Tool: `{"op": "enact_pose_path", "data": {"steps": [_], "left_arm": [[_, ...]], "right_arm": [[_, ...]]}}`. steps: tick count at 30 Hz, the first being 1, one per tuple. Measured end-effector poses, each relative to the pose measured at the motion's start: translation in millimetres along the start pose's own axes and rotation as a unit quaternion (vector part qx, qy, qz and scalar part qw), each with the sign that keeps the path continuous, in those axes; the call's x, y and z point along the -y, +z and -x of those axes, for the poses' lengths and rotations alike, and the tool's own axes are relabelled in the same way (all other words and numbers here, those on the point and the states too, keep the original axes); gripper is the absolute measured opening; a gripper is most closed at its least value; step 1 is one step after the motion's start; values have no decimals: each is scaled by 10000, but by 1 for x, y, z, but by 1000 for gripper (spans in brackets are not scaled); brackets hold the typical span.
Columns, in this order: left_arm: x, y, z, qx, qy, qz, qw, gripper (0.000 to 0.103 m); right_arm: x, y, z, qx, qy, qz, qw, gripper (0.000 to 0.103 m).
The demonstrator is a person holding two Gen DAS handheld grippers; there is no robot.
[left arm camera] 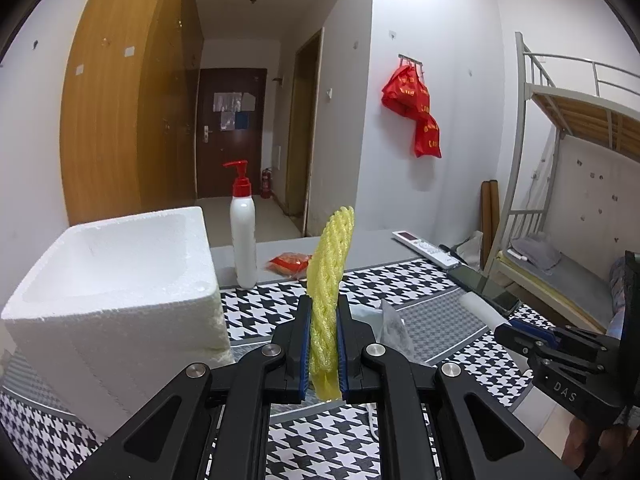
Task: Organize soft objects
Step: 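Lift the yellow sleeve with the left gripper while the right gripper lifts the white foam bar, then carry the white foam bar over the white foam box while the left gripper carries the yellow sleeve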
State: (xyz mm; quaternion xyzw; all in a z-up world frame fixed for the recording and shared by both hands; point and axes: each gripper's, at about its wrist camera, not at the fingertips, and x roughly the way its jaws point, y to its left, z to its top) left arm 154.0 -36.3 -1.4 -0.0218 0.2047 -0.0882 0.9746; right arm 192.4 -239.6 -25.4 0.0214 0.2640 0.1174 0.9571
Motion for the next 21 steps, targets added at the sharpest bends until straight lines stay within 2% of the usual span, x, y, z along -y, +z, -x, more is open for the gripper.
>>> {"op": "enact_pose_path", "data": {"steps": [21], "left_arm": [[-17,15,29,287,67,37,9996,12]], "right_arm": [[-24,25,4,319,327,327,9984,21]]}}
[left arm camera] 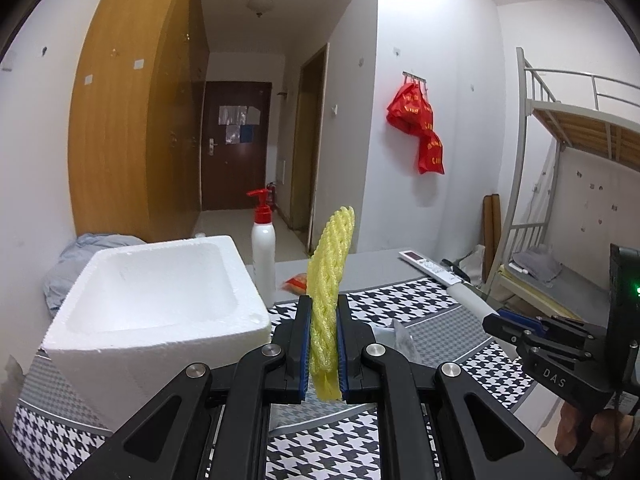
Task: Organize soft objects
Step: 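Carry the white foam bar over the white foam box while the left gripper carries the yellow sleeve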
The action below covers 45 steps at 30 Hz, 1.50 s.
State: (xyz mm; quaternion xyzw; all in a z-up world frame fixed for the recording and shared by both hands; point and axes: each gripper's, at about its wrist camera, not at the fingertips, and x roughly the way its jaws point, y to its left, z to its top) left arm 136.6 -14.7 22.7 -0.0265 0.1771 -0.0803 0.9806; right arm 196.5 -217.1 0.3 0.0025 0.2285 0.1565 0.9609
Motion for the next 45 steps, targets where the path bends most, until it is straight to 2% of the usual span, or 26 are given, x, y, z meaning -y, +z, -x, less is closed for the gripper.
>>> {"op": "enact_pose_path", "data": {"steps": [22,29,45], "left_arm": [[-13,12,28,364,295,5,9989,12],[-29,21,40,513,586,2,9970,12],[-55,29,52,518,906,72,9945,12]], "right_arm": [[-28,32,8,409,322,236,9984,21],[-41,40,6,505,496,261,9971,21],[-76,55,-3,601,987,487,9921,21]]}}
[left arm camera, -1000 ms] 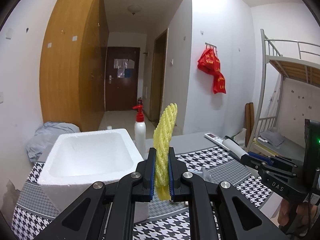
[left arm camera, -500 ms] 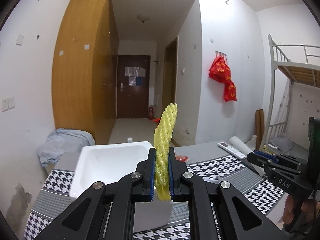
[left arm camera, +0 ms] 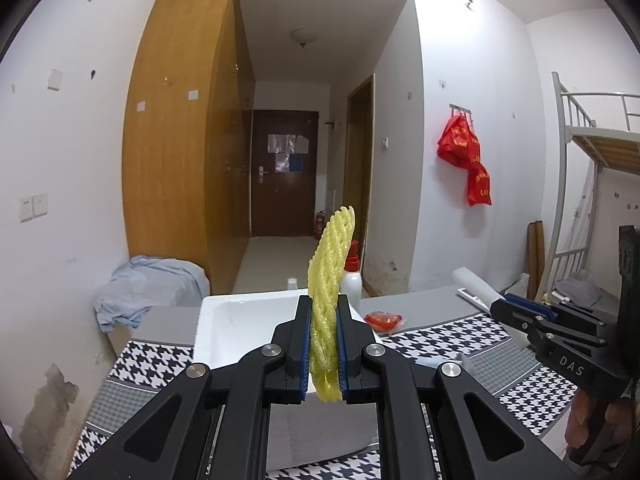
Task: Organize soft objects
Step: 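Carry the white foam bar over the white foam box while the left gripper carries the yellow sleeve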
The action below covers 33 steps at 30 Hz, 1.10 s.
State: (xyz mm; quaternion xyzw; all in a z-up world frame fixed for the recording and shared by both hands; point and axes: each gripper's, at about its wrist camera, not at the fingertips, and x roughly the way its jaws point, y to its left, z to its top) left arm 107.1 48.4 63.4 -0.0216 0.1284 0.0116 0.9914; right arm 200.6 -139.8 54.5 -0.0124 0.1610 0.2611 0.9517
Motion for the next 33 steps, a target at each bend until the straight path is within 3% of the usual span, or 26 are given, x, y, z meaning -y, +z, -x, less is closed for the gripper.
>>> {"op": "enact_pose_path", "data": {"steps": [20,33], "left_arm": [[-53,4,2,75,495,202,9985,12],[-82,2,4,155,791,253,9964,12]], "right_arm": [[-39,14,-45,-235,654,124,9975,21],[-71,23,-72,-390,773,274,9959,21]]}}
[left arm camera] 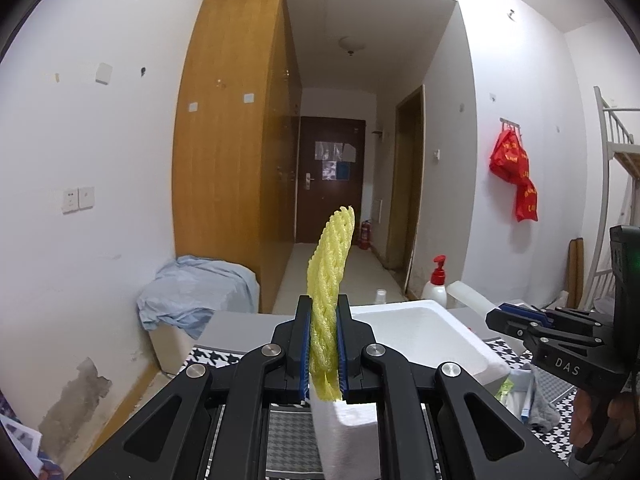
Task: Organize soft objects
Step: 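Carry the white foam bar over the white foam box while the left gripper carries the yellow sleeve, then open the right gripper to drop the white foam bar into the box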
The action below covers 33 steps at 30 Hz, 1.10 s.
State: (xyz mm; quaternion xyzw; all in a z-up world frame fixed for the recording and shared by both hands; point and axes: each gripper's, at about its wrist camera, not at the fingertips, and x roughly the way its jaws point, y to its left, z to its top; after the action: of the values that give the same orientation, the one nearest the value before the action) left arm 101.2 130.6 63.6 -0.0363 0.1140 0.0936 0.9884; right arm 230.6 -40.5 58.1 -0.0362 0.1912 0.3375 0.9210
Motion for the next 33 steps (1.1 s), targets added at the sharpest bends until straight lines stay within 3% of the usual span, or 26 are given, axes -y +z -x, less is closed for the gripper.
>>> {"op": "enact_pose_path", "data": {"steps": [15,33], "left_arm": [[-23,-12,-2,-126,239,101,9996,12],[-35,-16,-7,-195,275,263,9991,12]], "right_arm": [[-19,7,-27,-151,146,32,9998,21],[-29,11,-54,-337,175,143,9992,22]]}}
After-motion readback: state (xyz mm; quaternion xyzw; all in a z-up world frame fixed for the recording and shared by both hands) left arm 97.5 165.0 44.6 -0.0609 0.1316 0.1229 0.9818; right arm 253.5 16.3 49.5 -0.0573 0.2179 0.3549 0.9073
